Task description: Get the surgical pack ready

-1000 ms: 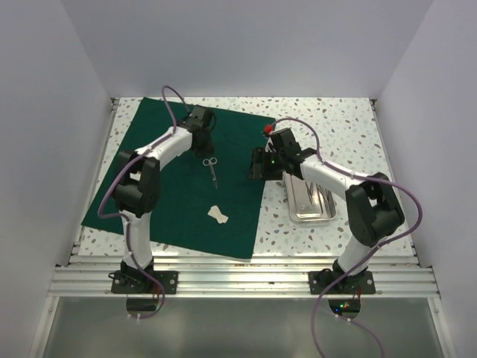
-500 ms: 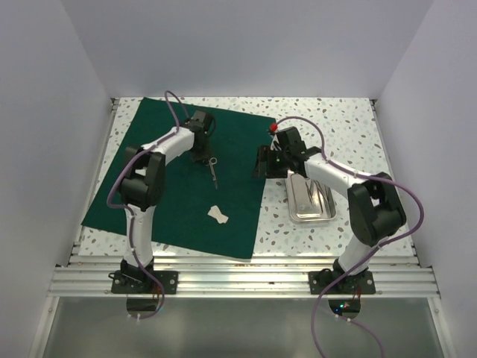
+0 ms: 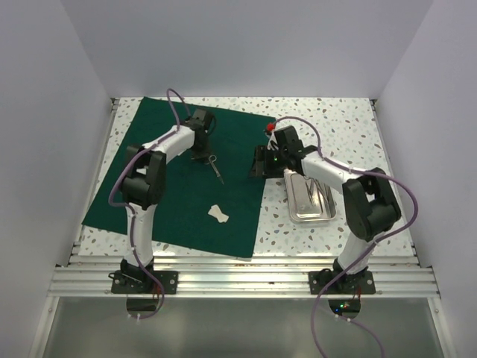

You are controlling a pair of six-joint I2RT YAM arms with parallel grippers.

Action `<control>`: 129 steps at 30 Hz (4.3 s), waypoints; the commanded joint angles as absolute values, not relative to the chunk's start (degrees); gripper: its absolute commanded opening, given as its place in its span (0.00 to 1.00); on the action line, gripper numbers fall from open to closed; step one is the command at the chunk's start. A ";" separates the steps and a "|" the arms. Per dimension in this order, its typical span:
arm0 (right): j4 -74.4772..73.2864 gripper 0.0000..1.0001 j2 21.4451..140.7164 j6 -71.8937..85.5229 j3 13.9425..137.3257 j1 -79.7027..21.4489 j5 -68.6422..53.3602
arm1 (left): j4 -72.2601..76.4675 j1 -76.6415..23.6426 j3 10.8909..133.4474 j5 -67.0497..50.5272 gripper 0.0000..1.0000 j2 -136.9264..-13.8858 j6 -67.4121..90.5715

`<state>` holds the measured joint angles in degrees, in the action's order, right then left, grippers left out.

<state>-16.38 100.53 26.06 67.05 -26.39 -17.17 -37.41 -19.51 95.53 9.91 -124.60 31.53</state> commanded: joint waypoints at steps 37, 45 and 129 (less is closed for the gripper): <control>-27.68 0.65 101.27 22.68 79.72 -29.18 -6.87 | -36.11 -26.08 81.55 5.25 0.59 -107.92 39.45; -29.44 0.66 93.26 20.04 72.95 -26.28 -6.68 | -44.29 -31.55 86.65 11.68 0.56 -113.72 48.68; 5.36 0.41 129.10 45.26 84.81 -37.70 -26.46 | -17.14 -30.06 56.08 -0.43 0.00 -98.26 40.08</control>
<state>4.54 127.11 45.41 82.46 -36.34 -28.67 -17.80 -30.33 57.52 1.23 -99.94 42.13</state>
